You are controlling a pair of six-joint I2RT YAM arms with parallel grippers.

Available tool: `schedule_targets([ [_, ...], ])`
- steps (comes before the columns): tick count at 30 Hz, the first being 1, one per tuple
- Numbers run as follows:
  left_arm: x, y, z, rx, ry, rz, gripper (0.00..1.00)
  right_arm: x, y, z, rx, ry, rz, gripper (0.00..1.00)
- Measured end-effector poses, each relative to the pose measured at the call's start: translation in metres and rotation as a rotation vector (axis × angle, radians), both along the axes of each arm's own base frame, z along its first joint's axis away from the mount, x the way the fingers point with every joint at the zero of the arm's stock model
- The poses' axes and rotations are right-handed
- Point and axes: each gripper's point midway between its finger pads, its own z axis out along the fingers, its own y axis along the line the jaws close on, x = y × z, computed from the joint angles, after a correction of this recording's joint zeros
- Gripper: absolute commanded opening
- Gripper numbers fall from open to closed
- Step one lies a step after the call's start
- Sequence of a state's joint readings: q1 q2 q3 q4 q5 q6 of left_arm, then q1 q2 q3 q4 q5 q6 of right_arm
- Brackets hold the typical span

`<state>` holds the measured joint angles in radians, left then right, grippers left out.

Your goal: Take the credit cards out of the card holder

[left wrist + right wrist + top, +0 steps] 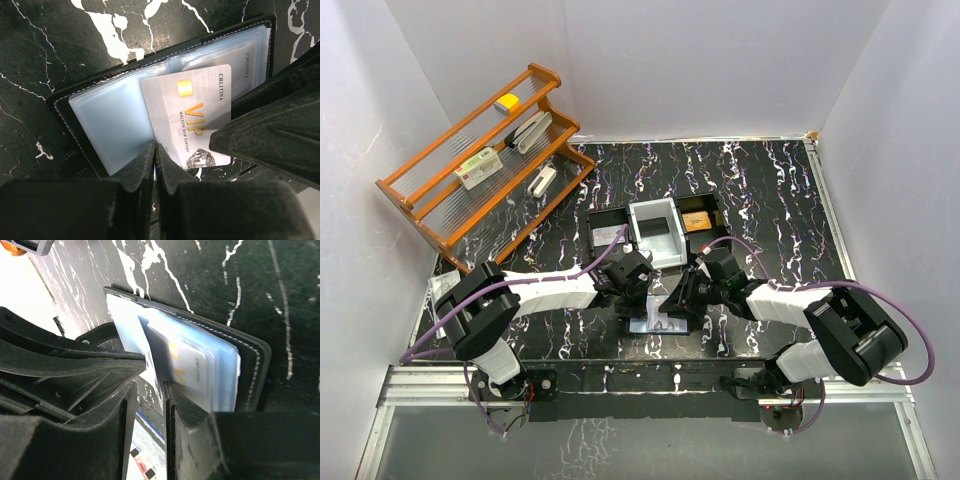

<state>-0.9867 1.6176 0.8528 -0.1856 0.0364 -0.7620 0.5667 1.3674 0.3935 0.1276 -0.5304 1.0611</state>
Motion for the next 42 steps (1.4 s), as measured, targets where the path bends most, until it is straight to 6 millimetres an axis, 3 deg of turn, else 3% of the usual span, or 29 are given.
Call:
schedule_targets([
  [5,0.0,0.0,0.0,0.0,0.0,0.0,0.03,0.0,0.009,0.002,0.009,-0.02,-0.011,0.23],
  [13,0.0,0.0,0.0,-0.003,0.0,0.005,0.03,0.005,0.008,-0.004,-0.024,-0.032,-0.05,0.09],
  [22,0.0,0.0,0.0,-0.003,0.001,0.007,0.03,0.005,0.008,-0.005,-0.029,-0.037,-0.053,0.11],
  [30,0.0,0.0,0.0,-0.004,0.0,0.009,0.03,0.004,0.01,-0.007,-0.03,-0.035,-0.038,0.0],
  [42,0.002,0.004,0.0,0.009,-0.014,0.031,0.04,0.012,0.0,0.01,-0.16,-0.13,0.037,0.0],
])
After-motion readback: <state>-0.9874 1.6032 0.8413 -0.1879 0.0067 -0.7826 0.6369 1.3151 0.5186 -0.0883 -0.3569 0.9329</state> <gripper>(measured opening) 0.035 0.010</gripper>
